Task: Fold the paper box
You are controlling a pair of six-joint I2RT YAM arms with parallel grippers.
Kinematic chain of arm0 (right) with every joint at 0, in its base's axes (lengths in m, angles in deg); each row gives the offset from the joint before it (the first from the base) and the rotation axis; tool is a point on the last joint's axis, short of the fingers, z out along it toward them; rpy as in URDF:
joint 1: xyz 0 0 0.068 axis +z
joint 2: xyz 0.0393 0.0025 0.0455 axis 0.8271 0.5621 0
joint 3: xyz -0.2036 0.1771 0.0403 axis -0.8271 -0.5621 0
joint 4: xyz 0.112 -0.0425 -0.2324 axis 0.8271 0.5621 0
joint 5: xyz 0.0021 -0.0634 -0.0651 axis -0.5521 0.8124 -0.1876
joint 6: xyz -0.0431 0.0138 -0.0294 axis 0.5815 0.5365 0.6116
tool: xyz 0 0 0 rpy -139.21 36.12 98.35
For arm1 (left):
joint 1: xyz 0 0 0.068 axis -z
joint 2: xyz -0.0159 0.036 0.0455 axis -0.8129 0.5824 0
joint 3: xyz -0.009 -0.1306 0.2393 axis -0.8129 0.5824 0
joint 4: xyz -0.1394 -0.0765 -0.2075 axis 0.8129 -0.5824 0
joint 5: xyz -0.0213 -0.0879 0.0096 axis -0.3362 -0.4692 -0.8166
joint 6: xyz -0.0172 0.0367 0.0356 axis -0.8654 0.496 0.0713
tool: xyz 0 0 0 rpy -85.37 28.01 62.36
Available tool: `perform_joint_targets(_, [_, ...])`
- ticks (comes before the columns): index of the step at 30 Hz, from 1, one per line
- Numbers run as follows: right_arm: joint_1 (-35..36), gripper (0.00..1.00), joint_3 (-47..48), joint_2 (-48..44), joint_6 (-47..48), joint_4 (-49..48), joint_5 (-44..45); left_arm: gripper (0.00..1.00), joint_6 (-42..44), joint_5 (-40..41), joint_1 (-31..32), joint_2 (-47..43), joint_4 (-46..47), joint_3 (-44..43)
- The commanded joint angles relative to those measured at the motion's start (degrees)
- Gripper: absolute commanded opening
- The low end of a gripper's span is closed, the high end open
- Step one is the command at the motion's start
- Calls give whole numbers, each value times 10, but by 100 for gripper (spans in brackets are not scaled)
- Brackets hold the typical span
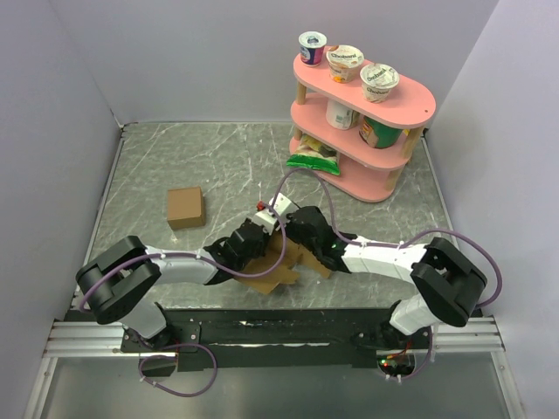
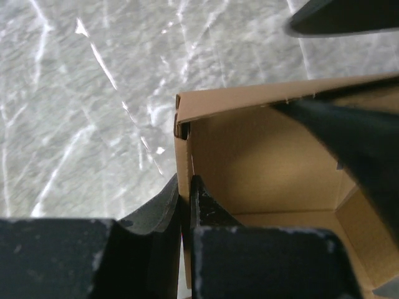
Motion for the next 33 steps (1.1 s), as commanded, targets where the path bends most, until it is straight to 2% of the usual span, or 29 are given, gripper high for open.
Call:
perform_joint_targets(1, [15, 37, 25, 23, 47, -42, -10, 6, 17, -55, 14, -2, 6, -8])
perform_joint_targets(8, [27, 22, 28, 27, 27, -3, 2, 6, 9, -40, 14, 5, -16, -20])
perform_joint_targets(9, [27, 18, 25, 25, 24, -4, 3, 6, 8, -40, 13, 7, -18, -22])
perform_joint_targets(10, [29, 0, 23, 24, 18, -1, 10, 6, 8, -40, 14, 9, -20, -24])
perform_joint_targets(15, [37, 0, 29, 29, 22, 9, 31, 6, 1, -36, 14, 18, -36, -36])
perform_joint_targets(17, [44, 11, 30, 21, 21, 7, 40, 5, -7, -28, 10, 26, -54, -46])
perform_joint_targets(18, [46, 25, 35, 16, 16, 13, 41, 5, -14, -25, 9, 36, -71, -58])
perform_joint_targets(19, [47, 59, 36, -3, 3, 19, 42, 3, -20, -17, 4, 40, -77, -62])
perform_joint_targets(21, [51, 73, 37, -28, -14, 40, 49, 1, -36, -6, -3, 51, -96, -73])
perform_joint_targets(22, [50, 85, 39, -57, -43, 50, 59, 1, -40, 1, -7, 52, -99, -73])
perform_joint_targets(24, [51, 86, 45, -91, -80, 105, 76, 2, -50, 34, -9, 45, -97, -66])
perform_joint_targets(26, [51, 87, 49, -148, -164, 148, 82, 4, -62, 69, -9, 31, -75, -52])
perform_joint_targets(27, [51, 87, 55, -166, -198, 200, 85, 4, -73, 80, -9, 16, -63, -32])
perform_joint_targets(29, [51, 86, 55, -219, -310, 247, 74, 3, -87, 99, -9, 1, -14, -9])
perform_joint_targets(30, [53, 85, 50, -235, -396, 288, 68, 3, -100, 103, -9, -10, 1, 10])
perform_joint_targets(33, [58, 85, 1, -310, -493, 284, 26, 3, -109, 117, -9, -7, 23, 18])
